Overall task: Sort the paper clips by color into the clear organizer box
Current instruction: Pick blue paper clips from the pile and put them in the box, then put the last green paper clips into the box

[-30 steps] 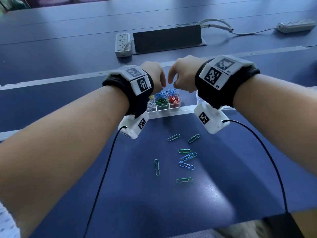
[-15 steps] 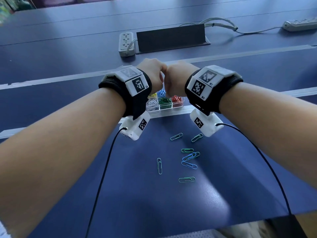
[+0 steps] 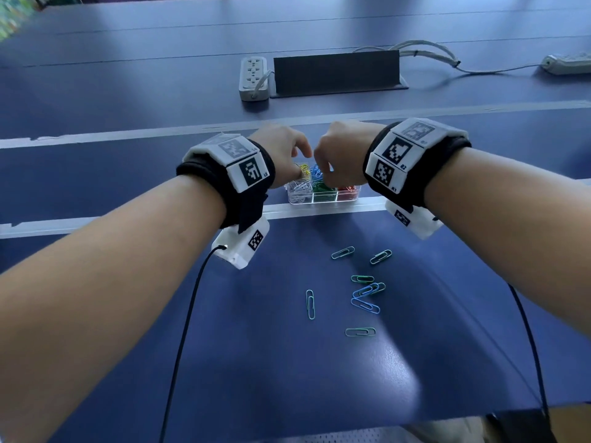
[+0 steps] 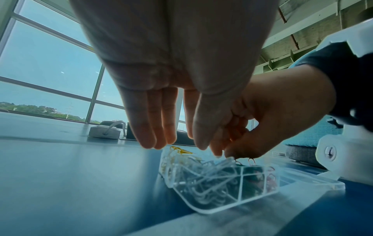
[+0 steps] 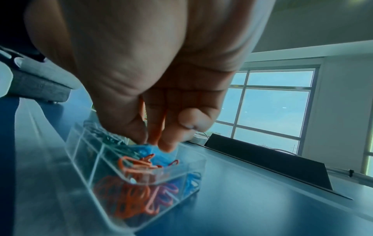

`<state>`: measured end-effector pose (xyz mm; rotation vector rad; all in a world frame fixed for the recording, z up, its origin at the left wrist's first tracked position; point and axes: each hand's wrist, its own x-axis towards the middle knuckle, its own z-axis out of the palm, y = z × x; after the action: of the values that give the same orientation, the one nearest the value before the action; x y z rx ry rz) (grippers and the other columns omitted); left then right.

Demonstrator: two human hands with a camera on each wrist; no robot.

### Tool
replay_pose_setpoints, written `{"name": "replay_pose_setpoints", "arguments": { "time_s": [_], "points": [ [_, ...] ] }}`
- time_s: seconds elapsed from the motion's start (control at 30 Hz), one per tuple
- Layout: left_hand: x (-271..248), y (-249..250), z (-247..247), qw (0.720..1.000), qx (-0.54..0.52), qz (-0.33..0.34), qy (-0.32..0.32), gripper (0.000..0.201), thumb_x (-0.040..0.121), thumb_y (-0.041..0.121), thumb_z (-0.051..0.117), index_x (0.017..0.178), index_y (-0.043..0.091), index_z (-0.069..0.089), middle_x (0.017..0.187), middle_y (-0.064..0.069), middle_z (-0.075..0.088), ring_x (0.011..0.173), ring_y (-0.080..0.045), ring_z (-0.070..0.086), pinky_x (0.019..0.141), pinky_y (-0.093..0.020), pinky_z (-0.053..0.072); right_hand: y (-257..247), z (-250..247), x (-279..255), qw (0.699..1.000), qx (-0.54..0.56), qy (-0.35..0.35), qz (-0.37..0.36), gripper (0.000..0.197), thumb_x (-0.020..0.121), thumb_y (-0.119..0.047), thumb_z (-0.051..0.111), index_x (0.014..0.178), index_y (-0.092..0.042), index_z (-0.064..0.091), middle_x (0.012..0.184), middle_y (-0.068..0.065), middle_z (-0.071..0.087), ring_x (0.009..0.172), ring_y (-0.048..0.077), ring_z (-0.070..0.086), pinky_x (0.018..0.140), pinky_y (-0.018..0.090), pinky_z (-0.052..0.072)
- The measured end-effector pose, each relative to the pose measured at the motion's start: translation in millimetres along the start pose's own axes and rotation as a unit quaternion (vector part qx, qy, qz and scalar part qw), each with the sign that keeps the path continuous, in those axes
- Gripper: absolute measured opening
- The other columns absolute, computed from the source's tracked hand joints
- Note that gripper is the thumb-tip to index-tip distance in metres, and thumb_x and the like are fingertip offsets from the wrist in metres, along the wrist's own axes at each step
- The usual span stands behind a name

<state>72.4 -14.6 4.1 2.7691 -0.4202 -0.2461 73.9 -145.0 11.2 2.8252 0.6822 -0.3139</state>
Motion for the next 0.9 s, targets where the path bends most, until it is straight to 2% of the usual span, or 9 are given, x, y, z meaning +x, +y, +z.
{"name": "replay_pose_setpoints", "arguments": {
  "time_s": [0.1,0.23,0.37,0.47,0.53,0.63,0.7,0.8,0.9],
  "points": [
    [0,-3,2,1.000,-0.011,-0.007,0.001,0.035,0.084,0.018,0.064,0.119,0.021,0.061,0.119,-0.001,0.062,0.109,-0.019,0.057,0.092,-0.028,0.044,0,0,2,1.000,-0.011,0.000,-0.004,0.023,0.086,-0.026,0.056,0.092,-0.011,0.072,0.077,0.004,0.053,0.073,0.023,0.056,0.058,0.023,0.043],
    [-1,-5,3,1.000,-0.023,-0.010,0.001,0.036,0.085,0.024,0.065,0.120,0.019,0.061,0.119,-0.002,0.064,0.109,-0.019,0.058,0.094,-0.028,0.043,0,-1,6,1.000,0.000,-0.001,0.008,0.030,0.086,-0.019,0.056,0.056,-0.013,0.052,0.059,-0.001,0.040,0.074,0.027,0.056,0.058,0.025,0.041],
    [-3,-8,1,0.998,-0.038,-0.017,-0.038,0.063,0.073,0.039,0.076,0.129,0.018,0.055,0.126,-0.001,0.061,0.115,-0.019,0.057,0.097,-0.028,0.041,2,-4,4,1.000,-0.004,0.011,0.010,0.016,0.088,-0.017,0.056,0.082,-0.011,0.070,0.065,0.001,0.046,0.069,0.025,0.053,0.049,0.021,0.035],
    [-4,-9,2,0.998,-0.036,-0.026,-0.043,0.073,0.066,0.037,0.082,0.131,0.018,0.053,0.127,-0.002,0.060,0.115,-0.018,0.056,0.095,-0.026,0.041,4,-9,4,1.000,-0.002,-0.004,0.002,0.018,0.089,-0.020,0.060,0.099,-0.011,0.072,0.088,0.008,0.058,0.076,0.027,0.058,0.064,0.029,0.047],
    [-3,-9,4,0.998,-0.038,-0.029,-0.042,0.074,0.065,0.035,0.083,0.130,0.017,0.053,0.126,-0.002,0.061,0.114,-0.018,0.057,0.093,-0.024,0.040,6,-11,3,1.000,0.005,0.005,0.011,0.018,0.089,-0.016,0.060,0.101,-0.009,0.071,0.093,0.012,0.059,0.076,0.029,0.056,0.065,0.030,0.044],
    [-2,-7,3,0.998,-0.028,-0.030,-0.047,0.075,0.065,0.035,0.083,0.131,0.017,0.053,0.125,-0.002,0.061,0.113,-0.019,0.057,0.092,-0.025,0.041,9,-13,3,0.999,-0.004,0.034,0.023,0.017,0.087,-0.010,0.055,0.092,-0.008,0.070,0.074,0.006,0.047,0.074,0.030,0.054,0.053,0.023,0.036],
    [-1,-6,3,0.998,-0.017,-0.028,-0.048,0.076,0.065,0.036,0.083,0.132,0.018,0.051,0.126,-0.001,0.061,0.113,-0.019,0.057,0.092,-0.026,0.041,10,-14,3,0.999,-0.008,0.038,0.017,0.015,0.086,-0.010,0.056,0.088,-0.008,0.071,0.067,0.003,0.046,0.077,0.031,0.059,0.053,0.022,0.038],
    [-1,-5,3,0.999,-0.002,-0.023,-0.044,0.076,0.066,0.037,0.082,0.133,0.019,0.050,0.127,-0.001,0.060,0.114,-0.019,0.057,0.092,-0.027,0.041,11,-15,1,0.999,-0.001,0.047,0.003,0.018,0.086,-0.012,0.058,0.095,-0.014,0.074,0.080,0.004,0.055,0.085,0.030,0.064,0.065,0.027,0.044],
    [-1,-5,4,0.999,0.002,-0.022,-0.041,0.076,0.066,0.039,0.082,0.133,0.020,0.051,0.127,-0.001,0.060,0.113,-0.019,0.057,0.089,-0.025,0.041,11,-12,2,0.998,0.021,0.058,0.014,0.022,0.088,-0.009,0.056,0.103,-0.015,0.072,0.091,0.009,0.057,0.079,0.028,0.057,0.067,0.028,0.043]
  ]
}}
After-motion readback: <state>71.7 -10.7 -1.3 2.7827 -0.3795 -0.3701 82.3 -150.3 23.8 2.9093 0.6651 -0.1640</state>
